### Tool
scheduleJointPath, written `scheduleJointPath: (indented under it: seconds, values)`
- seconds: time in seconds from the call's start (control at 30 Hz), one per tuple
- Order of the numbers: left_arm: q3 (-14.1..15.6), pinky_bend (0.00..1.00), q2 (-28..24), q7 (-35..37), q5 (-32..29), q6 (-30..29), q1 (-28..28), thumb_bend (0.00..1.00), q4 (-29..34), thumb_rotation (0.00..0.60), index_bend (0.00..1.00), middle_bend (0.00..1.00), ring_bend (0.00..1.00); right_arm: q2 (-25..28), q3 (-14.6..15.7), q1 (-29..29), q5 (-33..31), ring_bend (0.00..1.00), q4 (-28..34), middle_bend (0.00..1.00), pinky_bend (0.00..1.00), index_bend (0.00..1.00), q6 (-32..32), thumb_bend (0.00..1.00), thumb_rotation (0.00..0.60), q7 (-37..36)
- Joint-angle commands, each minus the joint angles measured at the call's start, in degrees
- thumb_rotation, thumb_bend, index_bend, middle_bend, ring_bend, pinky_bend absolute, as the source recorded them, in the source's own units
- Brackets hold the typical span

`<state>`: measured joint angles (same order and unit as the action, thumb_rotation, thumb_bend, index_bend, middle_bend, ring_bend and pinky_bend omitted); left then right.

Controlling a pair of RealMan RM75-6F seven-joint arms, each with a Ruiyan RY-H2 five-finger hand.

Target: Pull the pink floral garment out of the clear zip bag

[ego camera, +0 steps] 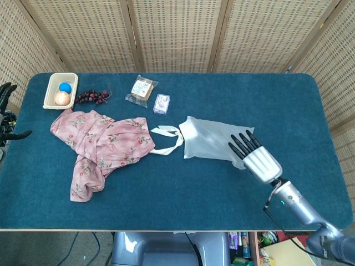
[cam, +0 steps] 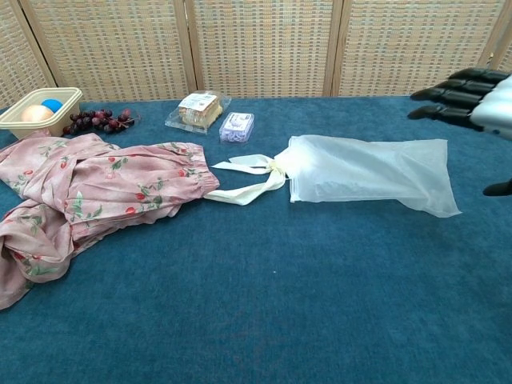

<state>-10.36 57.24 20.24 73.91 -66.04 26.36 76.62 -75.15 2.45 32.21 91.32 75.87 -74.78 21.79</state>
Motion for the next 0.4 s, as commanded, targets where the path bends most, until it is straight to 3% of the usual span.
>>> scheduleJointPath:
  seconds: [0.03, 0.4]
  values:
    - [2.1, 0.0, 0.8, -6.2, 1.1, -9.3, -6.7, 0.07, 6.8, 0.6, 0.0, 0.0, 0.0, 3.0, -1.7, -7.2, -4.6, 0.0, 6.7, 0.0, 0.0, 0.0, -7.0, 0.0, 0.6, -1.6]
    - [6.1, 0.0, 6.3, -13.9, 4.1, -21.2, -15.3, 0.07, 13.6, 0.6, 0.0, 0.0, 0.0, 2.0, -0.4, -17.3, -6.8, 0.0, 10.3, 0.0, 0.0, 0.0, -15.0, 0.0, 0.6, -9.5]
